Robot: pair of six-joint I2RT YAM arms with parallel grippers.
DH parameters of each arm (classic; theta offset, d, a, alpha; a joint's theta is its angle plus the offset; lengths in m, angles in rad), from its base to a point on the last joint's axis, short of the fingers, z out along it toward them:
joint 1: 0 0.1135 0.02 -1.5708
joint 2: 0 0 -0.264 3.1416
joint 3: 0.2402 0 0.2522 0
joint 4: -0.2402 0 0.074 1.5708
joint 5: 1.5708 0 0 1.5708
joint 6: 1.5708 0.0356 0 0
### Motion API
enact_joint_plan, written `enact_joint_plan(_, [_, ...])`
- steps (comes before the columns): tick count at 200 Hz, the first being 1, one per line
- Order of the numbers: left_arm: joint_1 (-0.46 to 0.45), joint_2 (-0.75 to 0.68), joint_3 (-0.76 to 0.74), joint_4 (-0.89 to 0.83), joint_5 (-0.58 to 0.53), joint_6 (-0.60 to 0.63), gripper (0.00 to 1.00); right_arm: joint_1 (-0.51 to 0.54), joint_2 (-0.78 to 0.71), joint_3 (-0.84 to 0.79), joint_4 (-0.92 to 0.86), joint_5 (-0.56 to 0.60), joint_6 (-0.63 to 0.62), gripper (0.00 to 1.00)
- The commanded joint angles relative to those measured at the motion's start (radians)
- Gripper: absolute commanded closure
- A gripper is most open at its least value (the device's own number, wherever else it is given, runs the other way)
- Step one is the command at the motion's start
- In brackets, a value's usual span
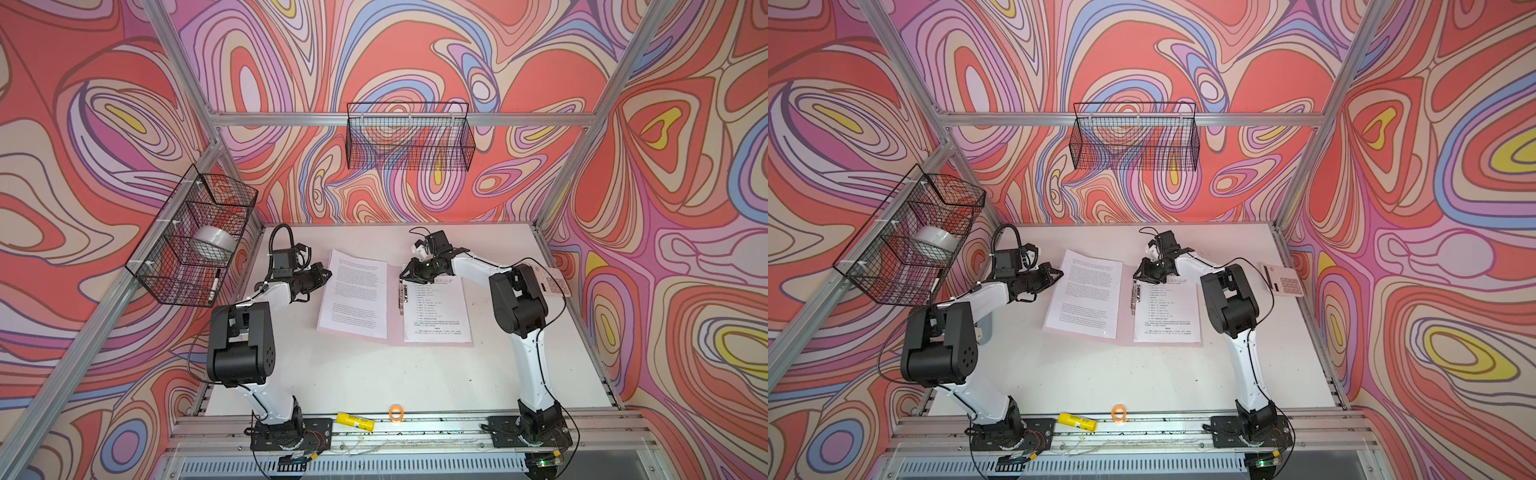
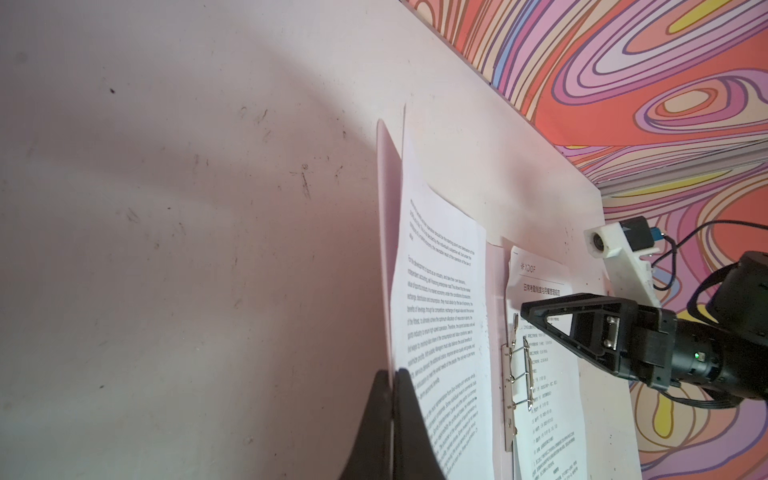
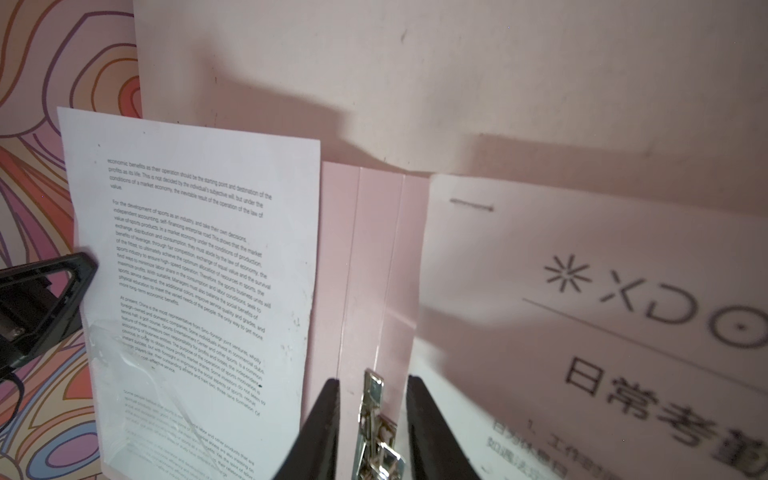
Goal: Put the files into the folder
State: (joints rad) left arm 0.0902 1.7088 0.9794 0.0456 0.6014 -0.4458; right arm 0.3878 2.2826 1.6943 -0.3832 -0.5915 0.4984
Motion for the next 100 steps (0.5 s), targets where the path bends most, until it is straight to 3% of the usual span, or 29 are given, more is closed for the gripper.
enact_joint_plan(1, [-0.007, -0.005, -0.005, -0.012, -0.005, 0.013, 1.0, 0.008, 0.041, 0.03, -0.01, 0.009, -0.018, 0.71])
enact_joint_plan(100, [-0.009, -0.005, -0.004, -0.015, -0.006, 0.015, 1.0, 0.026, 0.067, 0.032, 0.046, -0.055, -0.008, 0.72])
